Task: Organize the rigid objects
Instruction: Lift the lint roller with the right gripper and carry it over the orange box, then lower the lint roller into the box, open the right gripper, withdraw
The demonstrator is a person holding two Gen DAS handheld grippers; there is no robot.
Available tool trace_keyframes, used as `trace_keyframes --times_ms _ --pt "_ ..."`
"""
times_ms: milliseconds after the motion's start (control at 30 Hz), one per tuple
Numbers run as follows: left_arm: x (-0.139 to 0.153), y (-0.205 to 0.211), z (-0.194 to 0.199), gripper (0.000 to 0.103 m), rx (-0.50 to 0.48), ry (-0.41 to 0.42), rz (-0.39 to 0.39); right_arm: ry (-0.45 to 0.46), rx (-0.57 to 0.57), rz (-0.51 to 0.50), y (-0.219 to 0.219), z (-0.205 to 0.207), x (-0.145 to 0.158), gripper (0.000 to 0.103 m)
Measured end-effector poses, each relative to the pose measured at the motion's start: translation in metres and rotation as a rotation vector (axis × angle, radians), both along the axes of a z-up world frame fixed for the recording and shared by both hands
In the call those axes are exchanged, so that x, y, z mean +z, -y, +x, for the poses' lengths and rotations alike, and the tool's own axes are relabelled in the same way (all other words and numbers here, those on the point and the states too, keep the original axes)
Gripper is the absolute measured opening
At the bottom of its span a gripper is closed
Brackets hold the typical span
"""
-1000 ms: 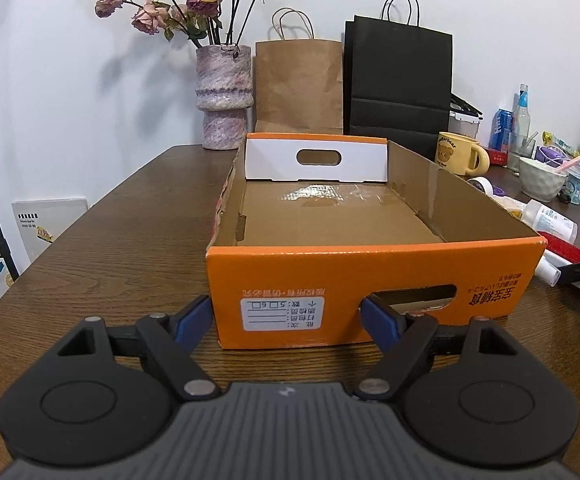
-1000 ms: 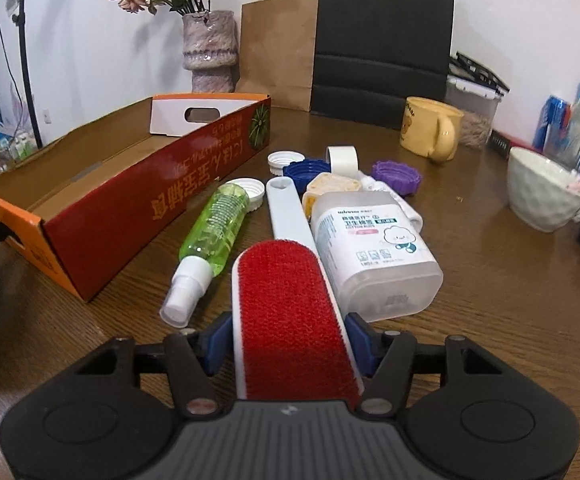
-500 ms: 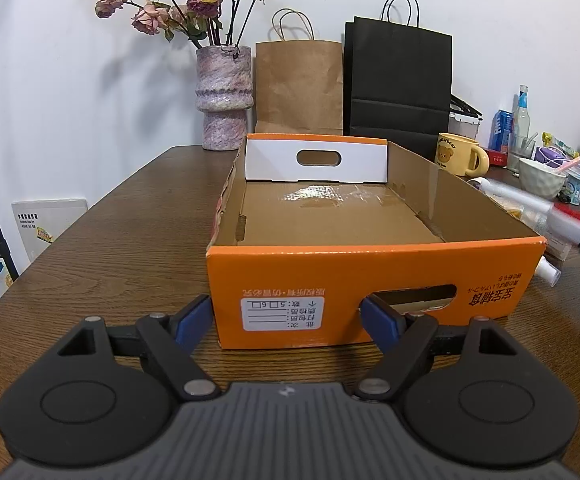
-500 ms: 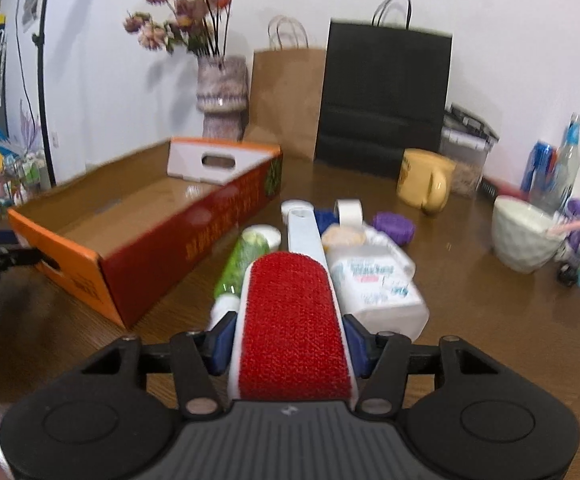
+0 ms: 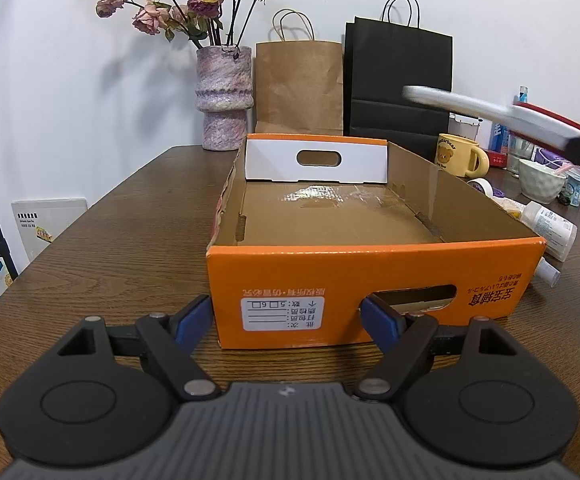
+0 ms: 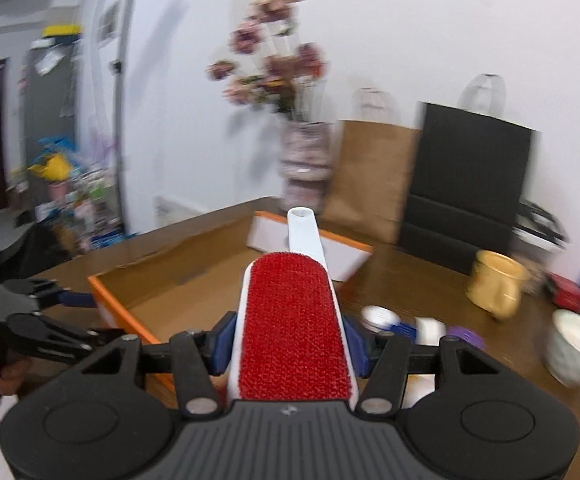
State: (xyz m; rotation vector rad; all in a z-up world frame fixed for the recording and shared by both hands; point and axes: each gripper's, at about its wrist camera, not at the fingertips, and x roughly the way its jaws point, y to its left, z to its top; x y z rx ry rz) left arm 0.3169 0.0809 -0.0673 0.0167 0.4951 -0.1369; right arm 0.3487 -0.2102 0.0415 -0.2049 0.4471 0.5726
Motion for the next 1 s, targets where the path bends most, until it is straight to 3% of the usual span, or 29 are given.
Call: trace_keyframes --times_ms 300,700,1000 --pt "0.001 -0.001 0.0 0.081 0.002 0.0 -0.007 -0.151 0.211 -0.063 -0.064 0.05 -0.018 0.055" --pt "0.0 -0.001 -0.001 0.081 0.001 0.001 -0.007 -0.256 0.261 -0.15 -0.086 0.081 -0.044 0.055" --pt "0.0 -0.003 -0.001 0.082 0.001 0.001 -0.009 -0.225 0.225 -0.12 -0.08 0.085 -0.039 0.062"
